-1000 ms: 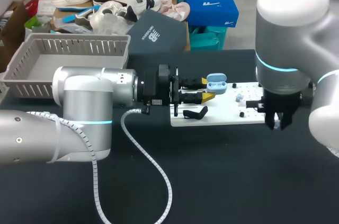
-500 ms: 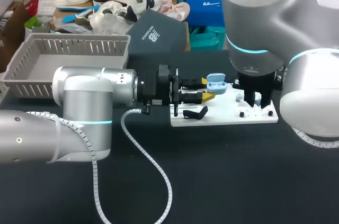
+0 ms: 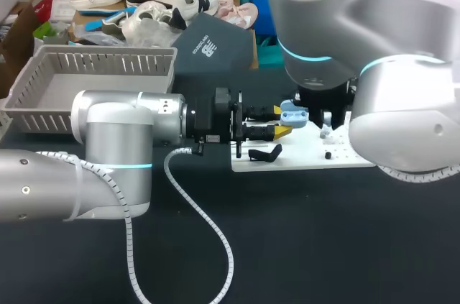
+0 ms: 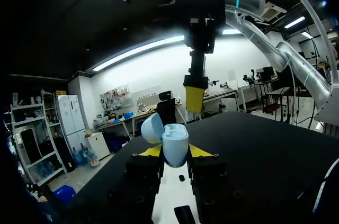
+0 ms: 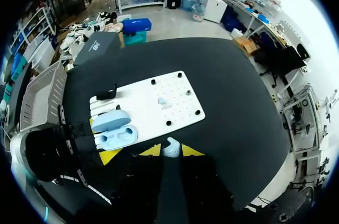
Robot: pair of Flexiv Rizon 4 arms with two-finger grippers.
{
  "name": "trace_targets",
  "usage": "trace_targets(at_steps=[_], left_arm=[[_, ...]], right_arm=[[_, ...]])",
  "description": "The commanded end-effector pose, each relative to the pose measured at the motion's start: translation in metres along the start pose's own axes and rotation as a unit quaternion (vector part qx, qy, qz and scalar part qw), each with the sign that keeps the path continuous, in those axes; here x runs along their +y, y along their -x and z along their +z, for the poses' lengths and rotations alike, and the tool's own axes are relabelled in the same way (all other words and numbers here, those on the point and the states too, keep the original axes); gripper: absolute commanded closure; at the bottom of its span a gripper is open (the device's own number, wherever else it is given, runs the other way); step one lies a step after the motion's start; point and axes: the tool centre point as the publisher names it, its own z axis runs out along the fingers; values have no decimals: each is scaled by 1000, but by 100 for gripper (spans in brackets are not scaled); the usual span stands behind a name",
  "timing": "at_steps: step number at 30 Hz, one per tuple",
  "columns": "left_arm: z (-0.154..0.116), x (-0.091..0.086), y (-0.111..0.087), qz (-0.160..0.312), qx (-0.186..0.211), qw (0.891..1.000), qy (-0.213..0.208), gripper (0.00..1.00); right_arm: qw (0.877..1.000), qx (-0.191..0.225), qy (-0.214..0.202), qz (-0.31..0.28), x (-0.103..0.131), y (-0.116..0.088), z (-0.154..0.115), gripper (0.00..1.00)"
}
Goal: Pick up each earbud case from the left stands, insert the matching earbuds, close the lid, and place the case in the box.
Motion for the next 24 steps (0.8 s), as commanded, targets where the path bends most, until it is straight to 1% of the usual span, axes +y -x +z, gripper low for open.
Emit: trace_targets(at_steps=[1, 9, 16, 21, 24], left_arm=[[0, -1, 0, 1, 0, 1000, 3, 100], [0, -1, 0, 1, 0, 1000, 3, 100], [0, -1, 0, 1, 0, 1000, 3, 100], [0, -1, 0, 1, 0, 1000, 3, 100], [0, -1, 0, 1, 0, 1000, 3, 100]], right_arm=[[1000, -7, 2, 4, 8, 4, 2, 100], [1000, -19, -1, 8, 24, 9, -12, 100], [1000, -17, -1, 19, 30, 12, -21, 100], [999, -23, -5, 26, 33, 13, -31, 100], [999, -18, -3, 40, 35, 13, -32, 100]])
